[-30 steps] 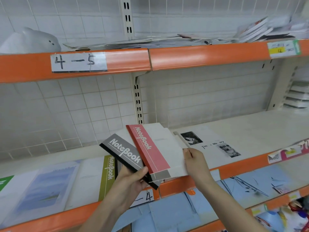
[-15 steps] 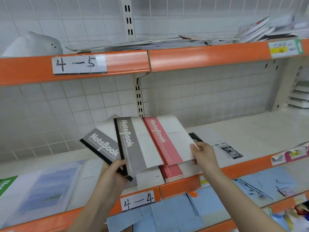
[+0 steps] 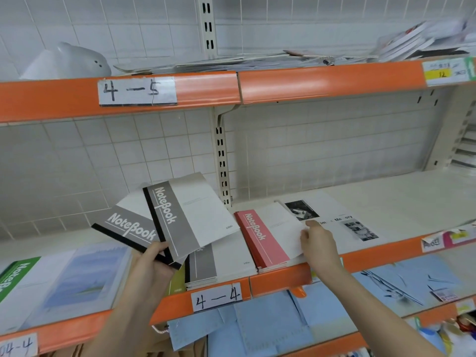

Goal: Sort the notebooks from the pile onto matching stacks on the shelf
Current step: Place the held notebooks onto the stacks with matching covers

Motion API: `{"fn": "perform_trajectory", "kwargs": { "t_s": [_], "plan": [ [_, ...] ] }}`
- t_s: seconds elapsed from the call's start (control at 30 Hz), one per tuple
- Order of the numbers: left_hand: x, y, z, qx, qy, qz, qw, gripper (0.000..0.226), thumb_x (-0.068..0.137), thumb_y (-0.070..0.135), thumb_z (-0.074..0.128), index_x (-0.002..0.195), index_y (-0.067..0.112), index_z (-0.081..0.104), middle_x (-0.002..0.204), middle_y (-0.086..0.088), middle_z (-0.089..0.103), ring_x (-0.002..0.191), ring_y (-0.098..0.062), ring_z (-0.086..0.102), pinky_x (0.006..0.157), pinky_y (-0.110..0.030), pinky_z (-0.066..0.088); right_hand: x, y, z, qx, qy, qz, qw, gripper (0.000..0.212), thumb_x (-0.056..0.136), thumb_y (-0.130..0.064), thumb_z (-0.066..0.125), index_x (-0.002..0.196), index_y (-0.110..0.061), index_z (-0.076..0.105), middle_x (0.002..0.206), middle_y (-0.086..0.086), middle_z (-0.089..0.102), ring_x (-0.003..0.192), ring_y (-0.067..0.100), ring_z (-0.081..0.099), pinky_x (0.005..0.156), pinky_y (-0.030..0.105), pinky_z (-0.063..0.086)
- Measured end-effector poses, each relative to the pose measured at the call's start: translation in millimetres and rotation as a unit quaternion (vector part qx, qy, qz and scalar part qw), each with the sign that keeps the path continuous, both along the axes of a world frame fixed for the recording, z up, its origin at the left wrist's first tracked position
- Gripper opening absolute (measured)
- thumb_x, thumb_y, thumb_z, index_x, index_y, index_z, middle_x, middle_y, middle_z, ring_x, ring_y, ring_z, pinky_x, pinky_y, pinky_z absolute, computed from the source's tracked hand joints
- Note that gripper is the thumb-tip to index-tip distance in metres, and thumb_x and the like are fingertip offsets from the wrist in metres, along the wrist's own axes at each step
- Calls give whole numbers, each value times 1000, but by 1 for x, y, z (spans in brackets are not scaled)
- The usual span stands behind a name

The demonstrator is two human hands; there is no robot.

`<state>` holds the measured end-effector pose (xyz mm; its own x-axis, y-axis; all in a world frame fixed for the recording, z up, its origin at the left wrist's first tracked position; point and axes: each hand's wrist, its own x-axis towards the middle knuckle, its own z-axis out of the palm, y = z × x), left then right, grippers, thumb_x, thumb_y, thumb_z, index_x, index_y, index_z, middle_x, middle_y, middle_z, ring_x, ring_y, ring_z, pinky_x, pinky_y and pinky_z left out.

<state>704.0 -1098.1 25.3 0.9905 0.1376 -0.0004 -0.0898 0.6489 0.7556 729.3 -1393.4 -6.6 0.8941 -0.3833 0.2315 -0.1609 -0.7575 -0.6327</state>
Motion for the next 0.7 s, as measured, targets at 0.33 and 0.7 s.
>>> {"fn": "perform_trajectory", "kwargs": {
  "t_s": [0.33, 0.7],
  "plan": [
    [-7, 1, -5, -15, 3, -4, 1000, 45, 93, -7, 38, 132, 10, 52, 129, -12, 61, 119, -31, 58, 85, -44, 55, 0, 6, 1, -83, 16, 8, 996, 5, 93, -4, 40, 91, -3, 45, 74, 9, 49, 73, 30, 51, 47, 25, 25],
    [-21, 0, -13, 27, 13, -18, 999, 34, 94, -4, 40, 111, 13, 63, 125, -15, 63, 116, -35, 58, 96, -58, 46, -16, 35, -5, -149, 54, 343, 926, 57, 91, -49, 52, 141, -25, 41, 148, -7, 34, 135, 13, 32, 113, 28, 25]
  ]
}}
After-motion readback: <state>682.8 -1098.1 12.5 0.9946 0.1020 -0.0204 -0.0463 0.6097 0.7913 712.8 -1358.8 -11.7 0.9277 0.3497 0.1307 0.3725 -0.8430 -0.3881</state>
